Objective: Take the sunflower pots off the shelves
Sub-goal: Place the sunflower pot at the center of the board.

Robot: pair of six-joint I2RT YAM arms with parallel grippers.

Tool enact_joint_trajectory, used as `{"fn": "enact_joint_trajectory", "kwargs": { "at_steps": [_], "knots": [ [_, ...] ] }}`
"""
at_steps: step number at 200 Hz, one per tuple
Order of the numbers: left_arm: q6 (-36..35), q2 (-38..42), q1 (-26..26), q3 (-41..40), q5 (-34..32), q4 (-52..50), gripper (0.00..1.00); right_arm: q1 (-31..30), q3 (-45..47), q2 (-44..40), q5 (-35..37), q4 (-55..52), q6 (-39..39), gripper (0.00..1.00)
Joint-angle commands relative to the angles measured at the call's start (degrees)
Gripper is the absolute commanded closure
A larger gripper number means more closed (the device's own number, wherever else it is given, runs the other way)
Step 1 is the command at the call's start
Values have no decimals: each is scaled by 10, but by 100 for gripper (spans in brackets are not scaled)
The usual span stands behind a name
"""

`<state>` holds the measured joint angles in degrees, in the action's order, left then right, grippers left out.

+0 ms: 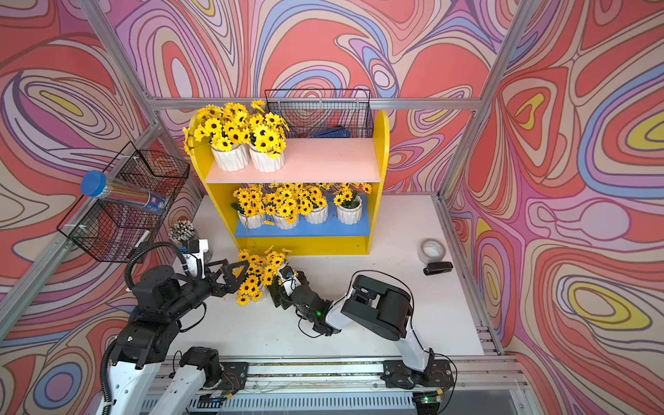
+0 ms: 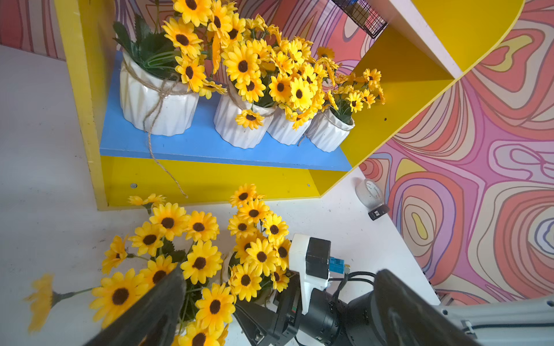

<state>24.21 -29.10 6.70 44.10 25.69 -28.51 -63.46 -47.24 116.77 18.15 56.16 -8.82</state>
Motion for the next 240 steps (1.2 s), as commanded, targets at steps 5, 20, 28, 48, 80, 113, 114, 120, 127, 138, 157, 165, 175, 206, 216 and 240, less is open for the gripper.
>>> {"fn": "enact_joint_trajectory", "kwargs": {
  "at_steps": [5, 20, 28, 48, 80, 113, 114, 120, 127, 138, 157, 165, 175, 206, 216, 240],
  "knots": [
    [3, 6, -3, -5, 9, 4, 0, -13, 24, 1, -6, -126, -14, 3],
    [3, 7, -3, -5, 9, 4, 0, -14, 25, -4, -7, -133, -18, 2],
    [3, 6, -3, -6, 9, 4, 0, -15, 26, -7, -8, -139, -21, 2],
    [3, 8, -3, -6, 10, 4, 0, -17, 32, -17, -16, -151, -28, 2],
    [3, 8, -3, -4, 12, 1, 0, -29, 59, -62, -17, -181, -42, 2],
    [4, 6, -3, -5, 15, 5, 0, -38, 71, -105, -38, -210, -41, 2],
    [4, 6, -3, -6, 16, 5, 0, -38, 71, -105, -39, -210, -42, 2],
    [5, 5, -3, -6, 15, 6, 0, -38, 64, -103, -41, -214, -38, 2],
    [5, 5, -3, -6, 16, 8, 0, -38, 54, -94, -38, -217, -31, 2],
    [8, 4, -4, -8, 15, 12, 0, -38, 38, -74, -20, -214, -20, 2],
    [10, 4, -3, -10, 14, 17, 0, -35, 11, -35, 19, -190, 8, 4],
    [10, 2, -3, -10, 14, 17, 0, -31, -2, -21, 31, -182, 20, 4],
    [8, 0, -3, -9, 15, 18, 0, -23, -21, -6, 32, -175, 34, 4],
    [5, -2, -3, -8, 13, 17, 0, -3, -44, 4, 8, -157, 53, 2],
    [3, -1, -3, -7, 12, 15, 0, -3, -36, 0, 9, -149, 50, 2],
    [1, 3, -3, -6, 17, 14, 0, -3, -19, -15, -13, -148, 56, 2]
  ]
}}
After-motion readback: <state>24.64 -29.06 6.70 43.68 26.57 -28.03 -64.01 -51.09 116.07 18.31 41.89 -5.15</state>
